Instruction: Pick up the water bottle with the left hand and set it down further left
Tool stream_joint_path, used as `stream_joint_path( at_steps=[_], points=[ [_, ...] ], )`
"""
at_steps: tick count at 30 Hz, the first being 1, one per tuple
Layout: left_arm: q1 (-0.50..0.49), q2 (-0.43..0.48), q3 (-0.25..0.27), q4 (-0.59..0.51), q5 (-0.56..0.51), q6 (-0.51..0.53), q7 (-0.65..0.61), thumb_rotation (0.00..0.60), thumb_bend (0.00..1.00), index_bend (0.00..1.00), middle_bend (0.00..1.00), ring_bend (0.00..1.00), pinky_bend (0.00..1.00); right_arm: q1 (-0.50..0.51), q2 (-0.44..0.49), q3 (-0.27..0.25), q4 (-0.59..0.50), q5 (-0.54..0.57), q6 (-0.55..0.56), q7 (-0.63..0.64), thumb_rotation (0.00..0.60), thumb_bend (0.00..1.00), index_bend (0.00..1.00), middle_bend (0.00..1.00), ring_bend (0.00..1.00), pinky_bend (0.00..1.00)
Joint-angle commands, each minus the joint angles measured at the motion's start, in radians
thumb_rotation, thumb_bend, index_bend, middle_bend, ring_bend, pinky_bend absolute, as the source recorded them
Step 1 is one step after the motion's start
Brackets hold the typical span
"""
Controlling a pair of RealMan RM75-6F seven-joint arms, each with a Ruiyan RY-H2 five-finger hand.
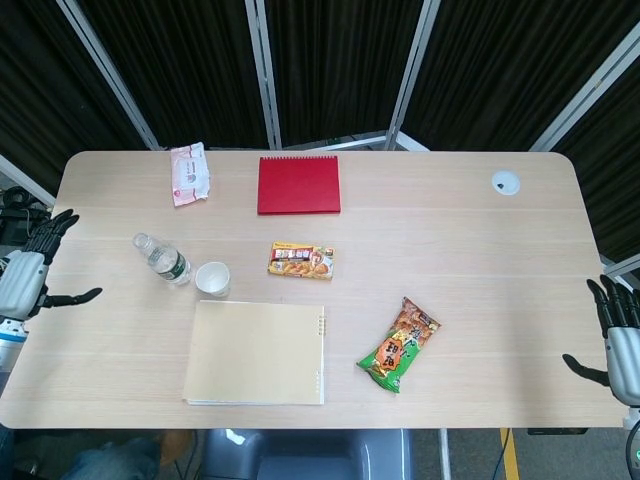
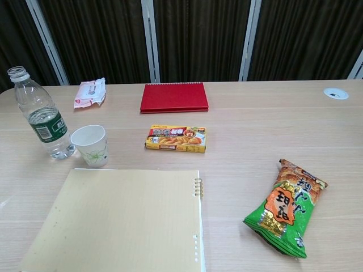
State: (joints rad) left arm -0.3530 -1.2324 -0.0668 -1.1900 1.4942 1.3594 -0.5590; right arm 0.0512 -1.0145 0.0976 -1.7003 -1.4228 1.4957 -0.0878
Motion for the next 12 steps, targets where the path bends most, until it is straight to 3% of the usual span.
stream_joint_path(
  at_steps=[1,4,7,12],
  points=[
    [0.122,0.125,0.009,-0.334,-0.045,0.164,0.604,0.600,0.00,0.00,0.00,0.00,0.00,0.001,0.005,-0.001,-0.002,-0.005,-0.001,0.001,0.600,0.00,0.00,0.00,0.00,0.00],
    [0.152,0.152,0.027,-0.495,-0.086,0.162,0.761,0.600,0.00,0.00,0.00,0.00,0.00,0.000,0.010,-0.001,0.002,-0.012,0.005,-0.001,0.600,0.00,0.00,0.00,0.00,0.00],
    [0.171,0.160,0.043,-0.590,-0.108,0.162,0.838,0.600,0.00,0.00,0.00,0.00,0.00,-0.004,0.010,0.000,0.005,-0.020,0.020,0.002,0.600,0.00,0.00,0.00,0.00,0.00],
    [0.181,0.140,0.038,-0.631,-0.135,0.159,0.896,0.600,0.00,0.00,0.00,0.00,0.00,-0.013,0.014,-0.002,0.009,-0.036,0.040,0.017,0.600,0.00,0.00,0.00,0.00,0.00]
  ],
)
